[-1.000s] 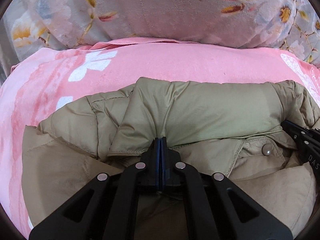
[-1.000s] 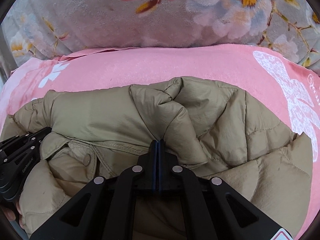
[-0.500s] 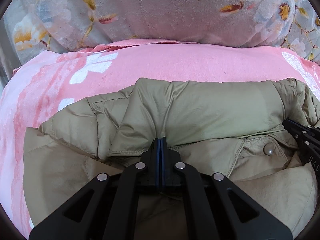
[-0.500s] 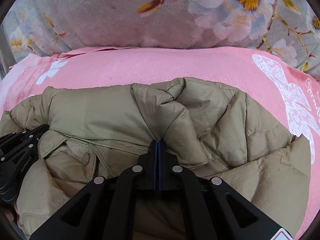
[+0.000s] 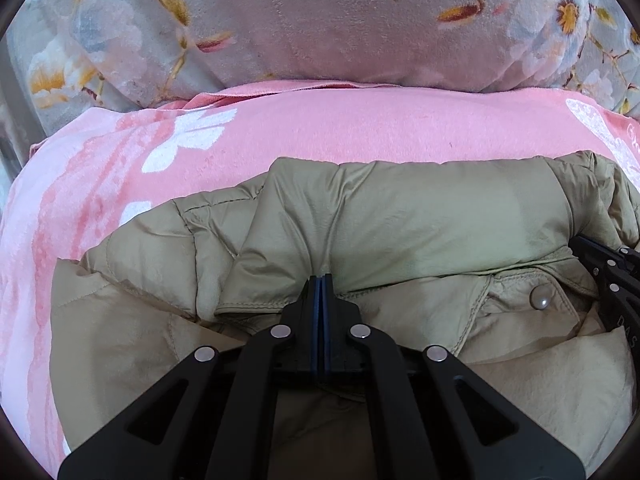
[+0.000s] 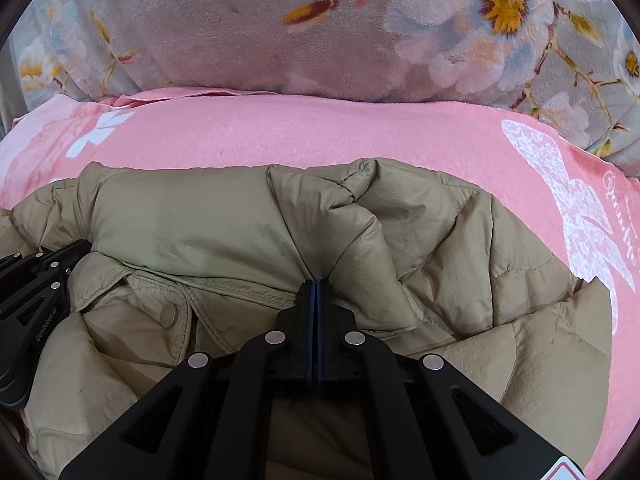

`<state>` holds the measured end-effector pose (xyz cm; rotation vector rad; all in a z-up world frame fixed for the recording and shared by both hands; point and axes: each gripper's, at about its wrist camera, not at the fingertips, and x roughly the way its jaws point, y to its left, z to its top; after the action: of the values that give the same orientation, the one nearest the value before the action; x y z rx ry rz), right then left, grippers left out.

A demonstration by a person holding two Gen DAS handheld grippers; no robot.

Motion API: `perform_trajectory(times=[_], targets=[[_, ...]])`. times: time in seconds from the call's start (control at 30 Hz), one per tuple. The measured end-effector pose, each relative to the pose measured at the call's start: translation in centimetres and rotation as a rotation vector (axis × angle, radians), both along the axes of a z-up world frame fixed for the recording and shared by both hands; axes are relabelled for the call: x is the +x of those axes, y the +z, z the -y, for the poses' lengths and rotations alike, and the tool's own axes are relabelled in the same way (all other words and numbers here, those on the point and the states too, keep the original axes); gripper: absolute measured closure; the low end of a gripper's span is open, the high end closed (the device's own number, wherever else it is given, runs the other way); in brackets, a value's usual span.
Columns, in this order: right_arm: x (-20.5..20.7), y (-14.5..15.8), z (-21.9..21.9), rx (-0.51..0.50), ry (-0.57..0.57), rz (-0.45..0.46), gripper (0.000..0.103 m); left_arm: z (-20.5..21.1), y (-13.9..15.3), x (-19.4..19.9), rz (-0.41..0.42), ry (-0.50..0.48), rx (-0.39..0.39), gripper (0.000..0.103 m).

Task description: Fold large clothes

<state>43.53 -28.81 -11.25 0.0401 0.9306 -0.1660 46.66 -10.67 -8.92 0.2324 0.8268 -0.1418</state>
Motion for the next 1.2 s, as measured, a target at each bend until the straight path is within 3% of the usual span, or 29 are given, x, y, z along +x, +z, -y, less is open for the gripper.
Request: perform_trajectory(times=[0.1, 0.2, 0.27, 0.33, 0.37, 0.4, 0.43, 0.47, 0.5, 0.57, 0.63, 0.67, 0.77, 0.87, 1.0, 1.13, 1.17, 1.2], targets=[[0.1, 0.0, 0.3, 0.029, -0.001, 0.004, 0.103, 0.4, -0.1, 0.1, 0.006, 0.005, 0.025, 0.103], [-0.1, 0.0, 2.2, 0.179, -0.011, 0.023, 0.103, 0.7, -0.1, 0.3, 0.010, 0.010, 0.047, 0.103], [-0.9, 0.3, 3.3, 0.262, -0.027, 0.039, 0.103, 0.3, 0.2, 0.1, 0.008, 0.004, 0.027, 0.103], [-3.7, 1.8, 3.7, 0.287, -0.061, 0.031, 0.099, -1.3, 1.1, -1.5, -0.021, 0.001, -0.048, 0.102], [-6.7, 3.4, 3.6, 0.277, -0.064, 0.045, 0.085, -2.4, 1.9, -2.8, -0.028, 0.005, -0.092, 0.097], [-8.9, 4.4, 3.5, 0.269, -0.046, 0.060, 0.074, -4.0, 2.9, -5.0, -0.027, -0.003, -0.143, 0.081], [-12.5, 5.8, 3.4, 0.262, -0.010, 0.072, 0.069, -5.4, 3.6, -7.1, -0.026, -0.018, -0.164, 0.070], [-15.2, 6.5, 3.5, 0.256, 0.007, 0.079, 0.063, -7.3, 4.5, -10.1, -0.019, -0.029, -0.171, 0.047], [-19.5, 7.6, 3.9, 0.240, 0.014, 0.093, 0.056, -8.7, 5.0, -12.3, -0.012, -0.030, -0.178, 0.031], [-26.6, 8.3, 4.8, 0.216, -0.018, 0.104, 0.041, -12.5, 5.7, -17.7, -0.019, -0.032, -0.206, 0.022], [-34.6, 8.0, 6.1, 0.226, -0.086, 0.100, 0.034, -15.7, 5.6, -21.7, -0.058, -0.004, -0.225, 0.015], [-38.9, 7.6, 7.0, 0.250, -0.134, 0.087, 0.032, -18.0, 5.3, -24.3, -0.086, 0.026, -0.249, 0.015], [-46.4, 5.9, 8.4, 0.303, -0.233, 0.049, 0.030, -23.1, 3.8, -29.8, -0.167, 0.121, -0.353, 0.015], [-50.3, 4.5, 8.6, 0.377, -0.273, 0.043, 0.030, -26.1, 2.1, -34.1, -0.237, 0.197, -0.475, 0.015], [-51.7, 2.9, 7.8, 0.481, -0.279, 0.042, 0.030, -27.0, 0.7, -37.0, -0.270, 0.234, -0.559, 0.015], [-51.4, 2.3, 6.2, 0.494, -0.272, 0.051, 0.029, -26.4, 0.7, -39.0, -0.278, 0.219, -0.625, 0.019], [-51.2, 2.3, 5.9, 0.501, -0.268, 0.055, 0.030, -26.4, 0.6, -39.2, -0.286, 0.222, -0.643, 0.027], [-51.2, 2.4, 5.7, 0.503, -0.267, 0.058, 0.040, -26.2, 0.6, -39.3, -0.290, 0.234, -0.639, 0.041]])
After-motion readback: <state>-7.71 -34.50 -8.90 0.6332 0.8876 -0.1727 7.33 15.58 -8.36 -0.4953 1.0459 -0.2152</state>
